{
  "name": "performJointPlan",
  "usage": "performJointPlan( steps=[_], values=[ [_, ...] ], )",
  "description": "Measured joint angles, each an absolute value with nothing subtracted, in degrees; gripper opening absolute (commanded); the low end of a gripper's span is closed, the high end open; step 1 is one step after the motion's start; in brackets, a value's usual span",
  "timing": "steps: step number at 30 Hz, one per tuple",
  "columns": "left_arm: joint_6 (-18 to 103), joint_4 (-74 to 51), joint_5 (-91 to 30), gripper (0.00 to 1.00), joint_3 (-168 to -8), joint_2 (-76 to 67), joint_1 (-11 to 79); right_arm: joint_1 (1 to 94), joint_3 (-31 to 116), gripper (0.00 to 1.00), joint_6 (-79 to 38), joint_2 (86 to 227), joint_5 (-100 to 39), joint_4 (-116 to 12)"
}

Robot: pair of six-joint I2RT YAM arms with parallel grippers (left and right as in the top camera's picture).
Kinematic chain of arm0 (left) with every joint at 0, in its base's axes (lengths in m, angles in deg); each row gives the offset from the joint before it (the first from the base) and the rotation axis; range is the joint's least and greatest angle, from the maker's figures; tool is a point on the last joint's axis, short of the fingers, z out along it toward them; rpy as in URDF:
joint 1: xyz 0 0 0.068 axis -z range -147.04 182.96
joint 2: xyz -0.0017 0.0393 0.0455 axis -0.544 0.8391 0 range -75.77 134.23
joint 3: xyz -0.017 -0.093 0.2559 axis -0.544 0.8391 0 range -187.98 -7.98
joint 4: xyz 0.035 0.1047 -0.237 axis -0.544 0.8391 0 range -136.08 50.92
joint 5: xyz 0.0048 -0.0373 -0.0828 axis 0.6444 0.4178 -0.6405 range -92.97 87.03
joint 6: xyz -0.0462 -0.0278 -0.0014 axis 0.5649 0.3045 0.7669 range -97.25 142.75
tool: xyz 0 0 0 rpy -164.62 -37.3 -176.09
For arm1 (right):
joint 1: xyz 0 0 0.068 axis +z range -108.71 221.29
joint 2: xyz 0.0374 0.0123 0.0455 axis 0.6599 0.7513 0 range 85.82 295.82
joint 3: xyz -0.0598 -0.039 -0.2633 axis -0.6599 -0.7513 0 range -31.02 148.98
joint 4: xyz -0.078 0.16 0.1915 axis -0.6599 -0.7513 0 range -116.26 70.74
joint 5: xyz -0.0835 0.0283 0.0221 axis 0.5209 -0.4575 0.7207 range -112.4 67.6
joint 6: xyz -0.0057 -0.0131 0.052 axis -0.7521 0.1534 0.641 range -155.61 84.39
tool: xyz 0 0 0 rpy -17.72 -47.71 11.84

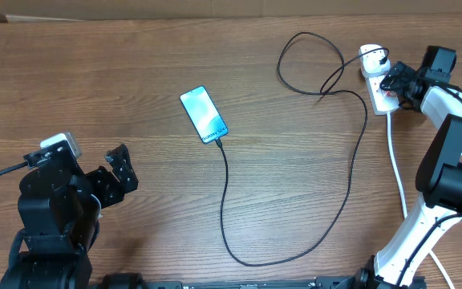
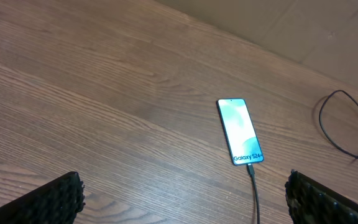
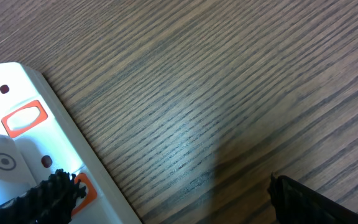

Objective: Plug charger to phone and switch on socket

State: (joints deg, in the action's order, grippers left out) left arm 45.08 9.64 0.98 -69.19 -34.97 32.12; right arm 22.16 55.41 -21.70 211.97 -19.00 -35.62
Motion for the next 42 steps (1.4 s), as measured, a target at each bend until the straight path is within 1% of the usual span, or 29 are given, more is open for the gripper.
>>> performJointPlan(
  steps=[14,42],
  values=[
    [45.1,9.6,1.0,1.00,-69.2,-35.0,32.1,21.9,55.6,1.00,-21.7,212.0,-21.7,-35.7],
    [45.1,9.6,1.0,1.00,-69.2,-35.0,32.1,21.8,56.2,1.00,-21.6,212.0,-22.1,-37.4]
  ],
)
